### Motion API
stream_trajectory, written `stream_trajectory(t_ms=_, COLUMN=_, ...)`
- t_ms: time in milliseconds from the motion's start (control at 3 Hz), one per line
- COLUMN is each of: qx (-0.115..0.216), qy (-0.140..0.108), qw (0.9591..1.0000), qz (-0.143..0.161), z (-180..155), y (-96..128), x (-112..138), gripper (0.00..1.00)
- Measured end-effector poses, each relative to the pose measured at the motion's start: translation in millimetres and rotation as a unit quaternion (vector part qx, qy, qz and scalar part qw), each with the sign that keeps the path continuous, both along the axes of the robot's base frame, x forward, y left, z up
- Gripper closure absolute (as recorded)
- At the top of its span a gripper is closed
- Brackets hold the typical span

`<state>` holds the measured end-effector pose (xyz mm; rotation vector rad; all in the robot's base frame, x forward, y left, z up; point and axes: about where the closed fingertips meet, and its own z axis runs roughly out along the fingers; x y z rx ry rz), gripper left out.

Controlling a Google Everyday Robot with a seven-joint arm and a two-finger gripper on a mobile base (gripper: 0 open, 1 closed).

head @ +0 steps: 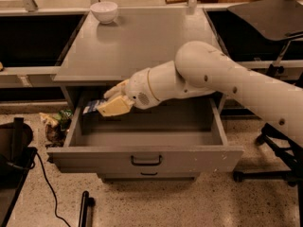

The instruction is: Place rxbar blueberry into top drawer

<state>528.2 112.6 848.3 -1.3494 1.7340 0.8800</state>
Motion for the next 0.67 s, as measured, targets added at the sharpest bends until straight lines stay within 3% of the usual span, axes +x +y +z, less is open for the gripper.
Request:
stream_trajectory(t_ms=333, qx=-0.027, qy=0.026, qw=0.9959, qz=-0.082, z=-35, y=-38, x=1, gripper=1.00)
stream_trajectory(t_ms=667, qx=-0.033, qy=0.051, qw=0.9869, qz=-0.149, z=-78, y=-81, x=7, gripper=1.00)
